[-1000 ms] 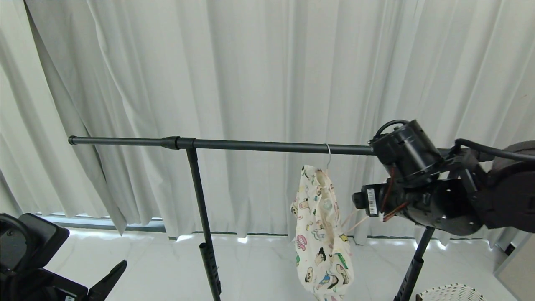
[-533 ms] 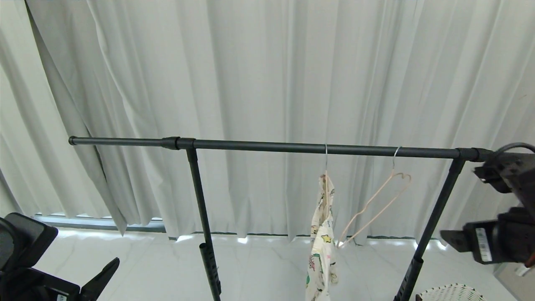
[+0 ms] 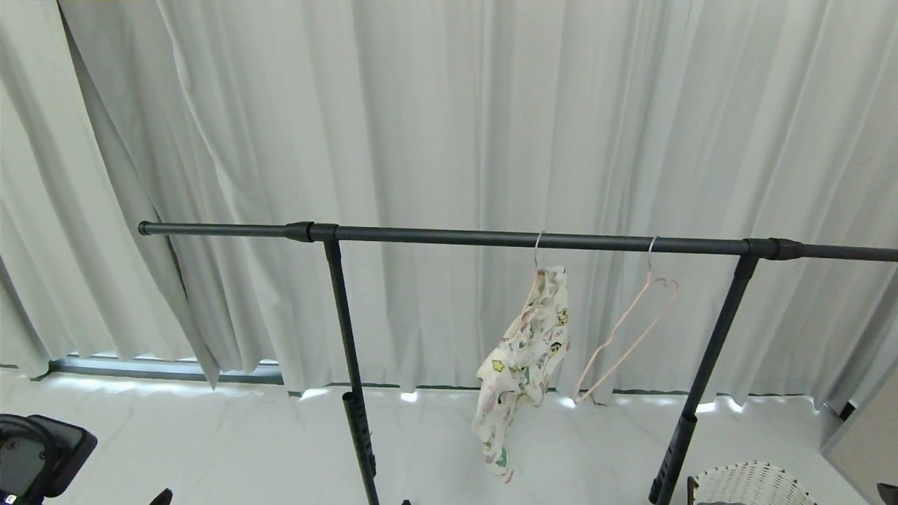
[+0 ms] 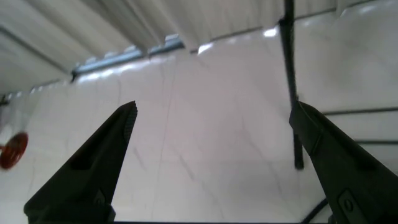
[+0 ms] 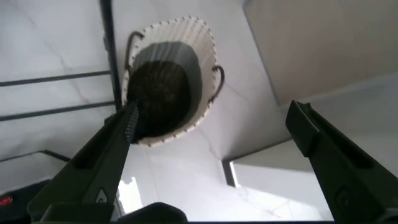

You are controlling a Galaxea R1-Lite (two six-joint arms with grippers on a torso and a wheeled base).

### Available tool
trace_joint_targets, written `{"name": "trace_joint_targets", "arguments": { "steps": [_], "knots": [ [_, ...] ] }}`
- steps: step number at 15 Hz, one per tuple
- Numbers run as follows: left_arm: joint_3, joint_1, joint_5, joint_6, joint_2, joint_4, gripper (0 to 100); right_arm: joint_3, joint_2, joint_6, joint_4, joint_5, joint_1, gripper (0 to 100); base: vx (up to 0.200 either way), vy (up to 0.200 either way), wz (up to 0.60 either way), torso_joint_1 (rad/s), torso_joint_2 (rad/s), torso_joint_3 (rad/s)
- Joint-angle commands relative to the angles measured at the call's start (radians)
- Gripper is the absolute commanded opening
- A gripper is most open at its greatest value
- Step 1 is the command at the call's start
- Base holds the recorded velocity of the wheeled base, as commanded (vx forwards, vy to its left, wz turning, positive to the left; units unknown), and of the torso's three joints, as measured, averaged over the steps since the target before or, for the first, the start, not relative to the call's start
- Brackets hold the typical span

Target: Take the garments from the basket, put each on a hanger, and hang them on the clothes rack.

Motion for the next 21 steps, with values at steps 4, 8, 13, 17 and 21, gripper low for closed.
{"name": "trace_joint_targets", "arguments": {
  "steps": [4, 8, 13, 17, 21],
  "knots": [
    [0.123, 0.086, -0.004, -0.032, -0.073, 0.108, 100, 0.214, -0.010, -0.010, -0.065, -0.001, -0.066, 100, -0.200, 0.000, 0.00, -0.002, 0.00, 0.004],
    [0.123, 0.084, -0.001, -0.103, -0.070, 0.132, 100, 0.330, -0.052, -0.010, -0.095, 0.003, -0.115, 100, -0.200, 0.000, 0.00, 0.002, 0.00, 0.002],
    [0.123, 0.083, -0.001, -0.104, -0.071, 0.132, 100, 0.334, -0.040, -0.004, -0.094, 0.006, -0.157, 100, -0.040, 0.000, 0.00, 0.000, 0.00, 0.000],
    [0.123, 0.075, -0.001, -0.106, -0.067, 0.134, 100, 0.334, -0.026, 0.002, -0.094, 0.006, -0.224, 100, 0.000, 0.000, 0.00, -0.023, 0.05, 0.026],
    [0.123, 0.073, -0.001, -0.116, -0.073, 0.134, 100, 0.334, -0.006, 0.002, -0.094, 0.008, -0.223, 100, 0.000, 0.000, 0.00, -0.183, 0.41, 0.213]
  ]
}}
